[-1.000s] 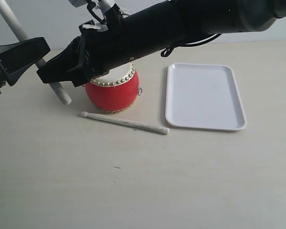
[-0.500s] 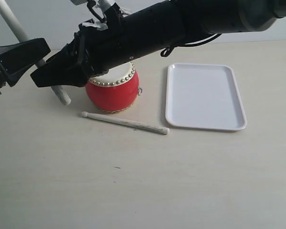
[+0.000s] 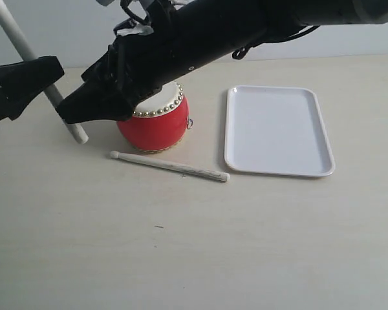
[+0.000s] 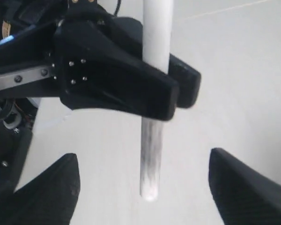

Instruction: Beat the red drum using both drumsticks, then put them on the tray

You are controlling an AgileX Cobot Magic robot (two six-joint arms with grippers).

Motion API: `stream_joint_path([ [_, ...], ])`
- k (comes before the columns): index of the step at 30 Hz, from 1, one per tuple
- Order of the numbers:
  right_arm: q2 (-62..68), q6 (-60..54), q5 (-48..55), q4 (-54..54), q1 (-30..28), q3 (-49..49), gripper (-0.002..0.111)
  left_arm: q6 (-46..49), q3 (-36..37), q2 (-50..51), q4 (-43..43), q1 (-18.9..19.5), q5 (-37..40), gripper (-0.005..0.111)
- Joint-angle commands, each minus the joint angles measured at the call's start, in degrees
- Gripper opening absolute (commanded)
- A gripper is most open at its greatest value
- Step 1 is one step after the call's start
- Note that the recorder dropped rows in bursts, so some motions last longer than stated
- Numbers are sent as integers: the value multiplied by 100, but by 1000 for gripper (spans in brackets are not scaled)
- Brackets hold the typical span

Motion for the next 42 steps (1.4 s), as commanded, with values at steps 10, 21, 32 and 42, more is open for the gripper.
stream_joint_path([
  [10, -239, 4131, -806, -4417, -6, -565, 65, -234, -24, -24, -8, 503, 1198, 0],
  [21, 900, 5597, 1862, -6161, -6, -2345, 65, -1230, -24, -681, 1064, 503, 2341, 0],
  [32, 2120, 4969, 1394, -6088, -6, -2345, 62, -1715, -24, -1170, 1554, 503, 2821, 0],
  [42, 2480, 4819, 1031, -6096, -6, -2345, 62, -1715, -24, -1170, 1508, 503, 2809, 0],
])
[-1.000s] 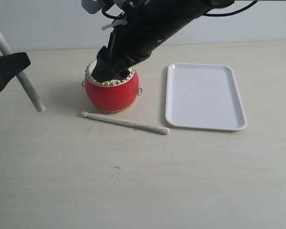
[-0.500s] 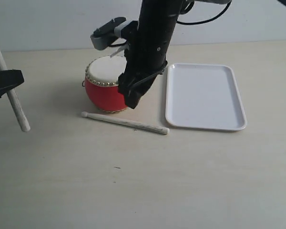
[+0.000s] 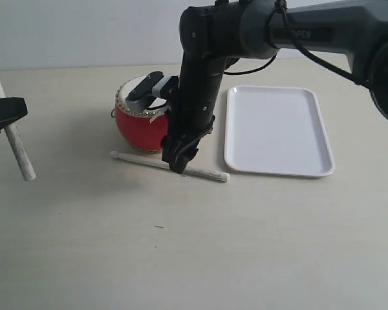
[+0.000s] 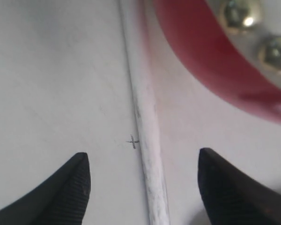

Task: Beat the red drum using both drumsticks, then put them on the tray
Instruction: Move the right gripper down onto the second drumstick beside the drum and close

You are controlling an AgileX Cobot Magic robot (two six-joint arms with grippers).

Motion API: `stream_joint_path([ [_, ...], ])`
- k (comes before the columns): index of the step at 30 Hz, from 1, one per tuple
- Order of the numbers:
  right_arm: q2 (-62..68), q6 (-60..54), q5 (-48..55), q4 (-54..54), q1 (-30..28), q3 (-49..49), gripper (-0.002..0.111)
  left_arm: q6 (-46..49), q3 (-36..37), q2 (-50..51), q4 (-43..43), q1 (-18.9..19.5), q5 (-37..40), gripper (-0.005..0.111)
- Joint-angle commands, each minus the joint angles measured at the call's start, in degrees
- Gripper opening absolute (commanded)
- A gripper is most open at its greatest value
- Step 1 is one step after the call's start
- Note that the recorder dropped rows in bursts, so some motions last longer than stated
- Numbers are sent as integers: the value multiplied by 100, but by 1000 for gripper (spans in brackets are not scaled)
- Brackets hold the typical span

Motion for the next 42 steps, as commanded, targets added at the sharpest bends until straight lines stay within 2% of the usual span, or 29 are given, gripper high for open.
stream_joint_path([
  [1, 84, -83, -20, 6, -6, -58, 62, -12, -24, -45, -60, 17, 0, 0],
  [37, 401, -61, 101, -206, -6, -58, 59, 23, -24, -45, -60, 17, -21, 0],
  [39, 401, -48, 113, -206, -6, -58, 56, 23, -24, -45, -60, 17, -21, 0],
  [42, 401, 85, 123, -206, -6, -58, 42, 23, -24, -45, -60, 17, -32, 0],
])
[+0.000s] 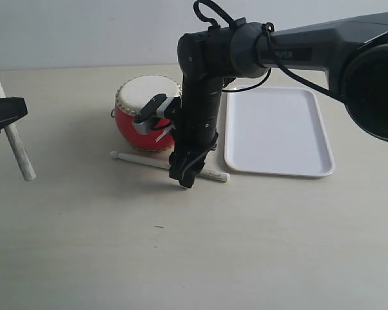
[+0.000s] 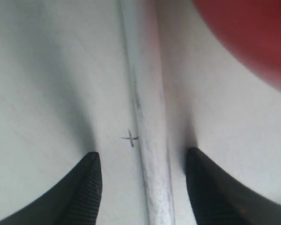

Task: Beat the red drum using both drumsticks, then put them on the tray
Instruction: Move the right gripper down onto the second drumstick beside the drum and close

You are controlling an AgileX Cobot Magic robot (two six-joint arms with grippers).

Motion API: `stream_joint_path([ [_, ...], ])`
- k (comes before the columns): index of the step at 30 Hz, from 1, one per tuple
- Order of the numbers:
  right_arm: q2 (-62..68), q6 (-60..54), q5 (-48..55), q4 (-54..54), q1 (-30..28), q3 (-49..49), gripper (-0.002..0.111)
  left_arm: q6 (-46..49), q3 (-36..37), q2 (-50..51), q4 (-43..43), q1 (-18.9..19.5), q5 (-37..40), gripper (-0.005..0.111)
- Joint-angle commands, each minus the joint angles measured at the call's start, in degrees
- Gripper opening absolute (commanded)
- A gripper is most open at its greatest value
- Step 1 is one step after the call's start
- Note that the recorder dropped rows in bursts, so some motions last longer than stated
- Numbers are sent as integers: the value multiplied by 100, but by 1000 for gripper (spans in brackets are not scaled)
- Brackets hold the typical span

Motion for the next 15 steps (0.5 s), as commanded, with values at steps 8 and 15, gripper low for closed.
stream_joint_path([
  [8, -19, 256, 43, -21, -6, -49, 2, 105, -24, -45, -60, 17, -32, 0],
  [15, -85, 405, 43, -21, -6, -49, 0, 133, -24, -45, -60, 17, -114, 0],
])
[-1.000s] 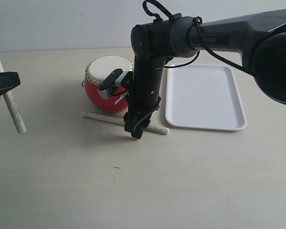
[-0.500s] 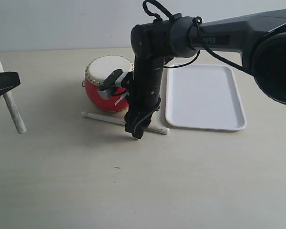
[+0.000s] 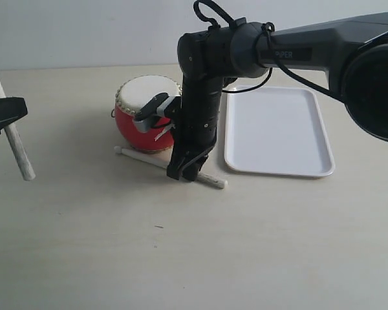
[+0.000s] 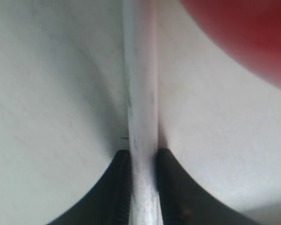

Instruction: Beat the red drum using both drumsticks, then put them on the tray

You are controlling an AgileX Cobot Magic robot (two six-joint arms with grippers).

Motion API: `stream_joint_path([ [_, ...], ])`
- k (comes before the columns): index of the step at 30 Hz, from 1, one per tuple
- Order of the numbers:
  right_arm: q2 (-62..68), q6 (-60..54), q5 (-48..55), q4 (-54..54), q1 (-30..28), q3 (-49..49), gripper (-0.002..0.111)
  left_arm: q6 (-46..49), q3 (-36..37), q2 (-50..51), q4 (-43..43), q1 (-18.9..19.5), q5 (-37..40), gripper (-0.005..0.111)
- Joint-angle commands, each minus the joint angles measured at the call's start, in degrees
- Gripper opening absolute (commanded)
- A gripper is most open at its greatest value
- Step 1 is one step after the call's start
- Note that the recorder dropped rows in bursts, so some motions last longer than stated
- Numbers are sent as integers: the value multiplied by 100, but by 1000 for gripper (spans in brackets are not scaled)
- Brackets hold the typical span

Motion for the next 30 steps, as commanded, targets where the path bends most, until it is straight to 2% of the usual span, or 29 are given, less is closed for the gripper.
stream_joint_path([
  [1, -114, 70, 48, 5, -6, -49, 0, 52, -24, -45, -60, 17, -128, 0],
  [7, -517, 31, 640, 279, 11, -49, 0, 64, -24, -45, -60, 17, -163, 0],
  [14, -865, 17, 670, 196, 507, -49, 0, 64, -24, -45, -50, 17, -161, 0],
  [17, -1198, 41, 670, 166, 658, -49, 0, 20, -24, -45, 204, 17, -161, 0],
  [30, -2729, 571, 670, -524, 658, -49, 0, -34, -80, -45, 363, 17, -124, 0],
])
